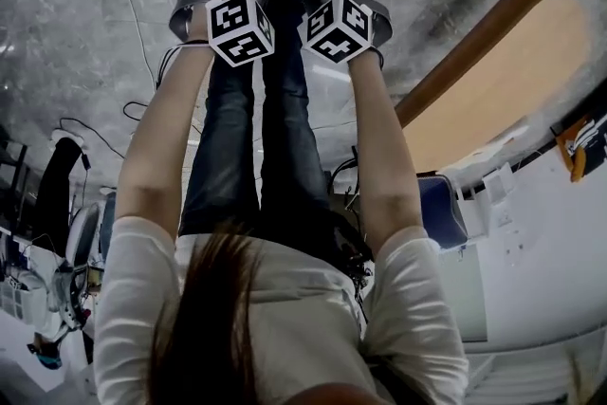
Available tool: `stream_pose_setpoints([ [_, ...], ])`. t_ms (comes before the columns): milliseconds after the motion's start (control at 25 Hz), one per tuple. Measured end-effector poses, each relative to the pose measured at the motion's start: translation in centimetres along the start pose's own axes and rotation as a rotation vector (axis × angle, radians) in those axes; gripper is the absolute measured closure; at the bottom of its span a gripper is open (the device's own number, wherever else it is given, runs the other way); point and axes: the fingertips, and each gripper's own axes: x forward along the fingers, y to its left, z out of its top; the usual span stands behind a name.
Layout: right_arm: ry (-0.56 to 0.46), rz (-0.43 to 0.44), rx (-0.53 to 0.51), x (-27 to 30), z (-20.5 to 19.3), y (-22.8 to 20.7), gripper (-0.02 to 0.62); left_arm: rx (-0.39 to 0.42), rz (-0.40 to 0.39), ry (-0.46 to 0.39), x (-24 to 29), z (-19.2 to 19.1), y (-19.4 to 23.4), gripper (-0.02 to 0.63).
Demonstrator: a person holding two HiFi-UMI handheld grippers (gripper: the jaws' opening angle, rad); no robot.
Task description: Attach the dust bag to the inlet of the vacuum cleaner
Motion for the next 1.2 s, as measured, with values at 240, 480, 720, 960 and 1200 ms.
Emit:
stream_pose_setpoints([
  [240, -0.039, -0.013, 0.094, -0.9, -3.7, 2.2, 0.546, 0.106, -0.046, 0.034, 1.0, 1.5, -3.7, 0.531],
  [480, 0.000, 0.019, -0.033, -1.1, -3.5, 2.0, 0.545, 0.010, -0.007, 0.001, 0.8, 1.6, -3.9, 0.531],
  [720, 0.046, 0.074, -0.136, -0.8, -2.5, 1.6, 0.543, -0.092, 0.016, -0.034, 0.6, 1.0, -3.6, 0.531],
  [960, 0.043, 0.084, -0.136, -0.9, -2.5, 1.6, 0.544, -0.093, 0.002, -0.038, 0.6, 1.2, -3.6, 0.531],
  [1200, 0.001, 0.021, -0.001, -1.4, -3.0, 2.2, 0.545, 0.043, -0.057, 0.007, 0.5, 1.6, -4.1, 0.531],
])
